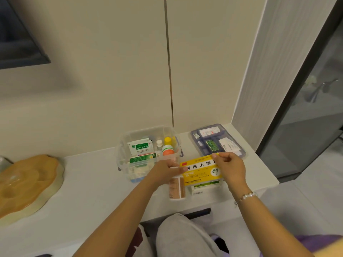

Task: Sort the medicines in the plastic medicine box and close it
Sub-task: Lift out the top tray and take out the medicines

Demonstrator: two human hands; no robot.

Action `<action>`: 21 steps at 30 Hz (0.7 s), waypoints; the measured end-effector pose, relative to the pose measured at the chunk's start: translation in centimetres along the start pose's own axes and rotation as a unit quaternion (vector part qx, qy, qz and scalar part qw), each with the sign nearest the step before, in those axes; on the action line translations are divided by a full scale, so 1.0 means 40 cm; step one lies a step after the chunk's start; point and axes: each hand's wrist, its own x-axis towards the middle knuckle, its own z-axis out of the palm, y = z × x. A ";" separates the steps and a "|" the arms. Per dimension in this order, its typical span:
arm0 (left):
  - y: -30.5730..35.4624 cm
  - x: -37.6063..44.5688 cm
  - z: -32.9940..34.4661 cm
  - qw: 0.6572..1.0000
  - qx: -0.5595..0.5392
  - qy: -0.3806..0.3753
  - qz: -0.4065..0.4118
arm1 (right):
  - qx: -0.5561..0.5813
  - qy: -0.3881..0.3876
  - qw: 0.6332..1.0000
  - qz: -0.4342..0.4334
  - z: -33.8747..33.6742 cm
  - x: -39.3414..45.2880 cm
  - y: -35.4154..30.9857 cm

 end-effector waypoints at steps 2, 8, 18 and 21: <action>-0.009 0.003 0.001 1.000 -0.006 -0.003 -0.011 | -0.040 -0.011 0.999 -0.024 0.008 -0.007 0.007; -0.025 0.005 0.014 0.999 0.017 -0.001 -0.028 | -0.236 -0.067 0.964 -0.102 0.023 -0.017 0.007; -0.031 0.004 0.026 0.999 0.033 0.011 -0.033 | -0.239 -0.138 0.957 -0.084 0.032 -0.052 0.040; -0.034 0.003 0.030 0.999 0.015 0.021 -0.029 | -0.222 -0.148 0.958 -0.101 0.029 -0.064 0.051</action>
